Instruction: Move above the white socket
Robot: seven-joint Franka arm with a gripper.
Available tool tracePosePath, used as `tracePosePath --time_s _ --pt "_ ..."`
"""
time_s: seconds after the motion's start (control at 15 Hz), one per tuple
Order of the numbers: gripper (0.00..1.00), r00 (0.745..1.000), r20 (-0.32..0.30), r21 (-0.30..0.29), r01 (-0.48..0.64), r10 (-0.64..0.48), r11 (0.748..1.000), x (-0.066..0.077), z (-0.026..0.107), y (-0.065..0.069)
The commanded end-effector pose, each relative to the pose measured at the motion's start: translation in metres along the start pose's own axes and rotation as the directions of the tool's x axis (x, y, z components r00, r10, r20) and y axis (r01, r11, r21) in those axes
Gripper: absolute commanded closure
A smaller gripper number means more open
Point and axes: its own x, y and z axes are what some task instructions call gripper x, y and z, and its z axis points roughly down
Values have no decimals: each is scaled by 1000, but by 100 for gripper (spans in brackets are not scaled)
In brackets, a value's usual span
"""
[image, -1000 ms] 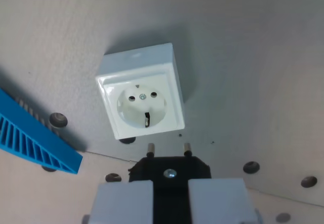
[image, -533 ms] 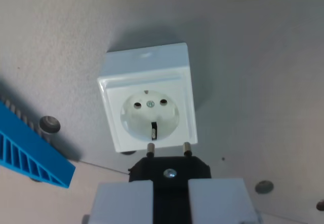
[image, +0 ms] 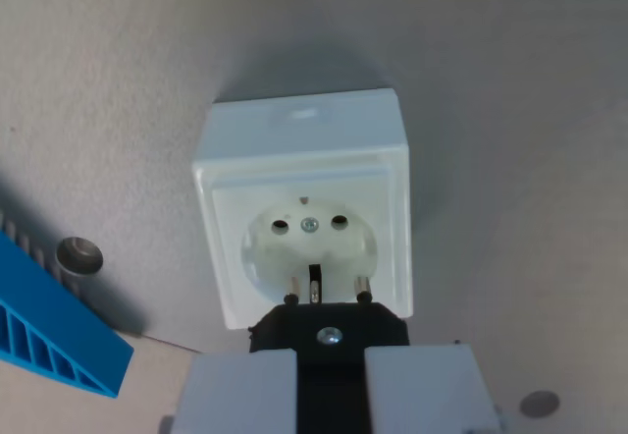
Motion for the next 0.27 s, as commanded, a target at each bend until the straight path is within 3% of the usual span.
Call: tracePosePath --time_s 0.07,0.27 --pt "100 994 -92 -74 48 -54 996 -7 8 -5" --pt "100 995 -92 -74 44 -51 996 -9 11 -6"
